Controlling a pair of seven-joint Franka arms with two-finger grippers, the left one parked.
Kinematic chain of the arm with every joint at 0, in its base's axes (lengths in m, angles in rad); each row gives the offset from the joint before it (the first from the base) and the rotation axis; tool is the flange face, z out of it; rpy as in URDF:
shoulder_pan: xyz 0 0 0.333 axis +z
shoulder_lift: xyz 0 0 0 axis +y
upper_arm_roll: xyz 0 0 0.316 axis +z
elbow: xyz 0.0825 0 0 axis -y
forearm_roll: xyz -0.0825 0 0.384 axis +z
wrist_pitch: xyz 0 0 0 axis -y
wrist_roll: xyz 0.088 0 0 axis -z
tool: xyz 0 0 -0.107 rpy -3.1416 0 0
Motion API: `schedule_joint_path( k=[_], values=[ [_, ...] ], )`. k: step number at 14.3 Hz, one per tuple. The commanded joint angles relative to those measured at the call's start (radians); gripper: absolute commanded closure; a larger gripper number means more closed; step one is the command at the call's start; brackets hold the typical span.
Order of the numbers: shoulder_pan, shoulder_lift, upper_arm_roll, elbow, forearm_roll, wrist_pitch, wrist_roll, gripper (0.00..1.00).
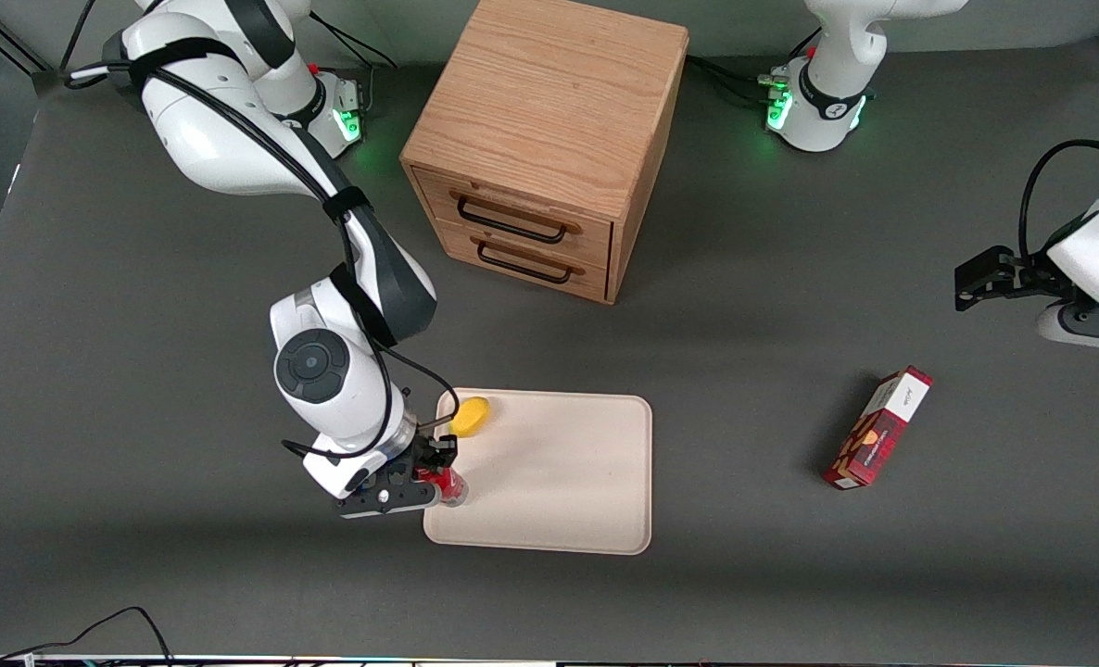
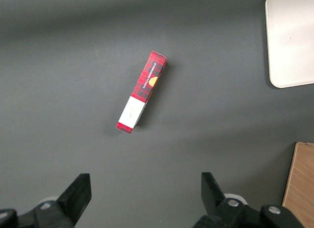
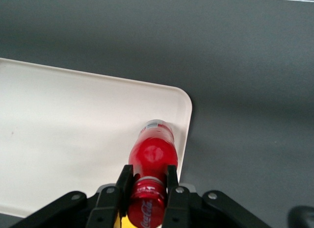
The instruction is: Place coke bottle on tray
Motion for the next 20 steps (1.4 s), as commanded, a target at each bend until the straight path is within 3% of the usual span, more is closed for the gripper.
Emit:
schedule_joint_path(
  k=[1,5,6,10,11,16,20],
  values=[
    [0.015,0.04,-0.008,0.043,-0.024,0.017,0.039,1.0],
    [0.033,0.052,-0.011,0.042,-0.025,0.024,0.089,0.99],
    [0.033,0.052,-0.012,0.043,-0.024,0.024,0.092,0.86],
    [0.03,0.052,-0.013,0.043,-0.024,0.026,0.092,0.15],
    [0.025,0.052,-0.013,0.043,-0.024,0.026,0.093,0.04],
    [0.022,0.027,-0.011,0.043,-0.018,0.006,0.104,0.0],
    [0.001,-0.06,-0.006,0.038,-0.012,-0.12,0.101,0.0]
  ],
)
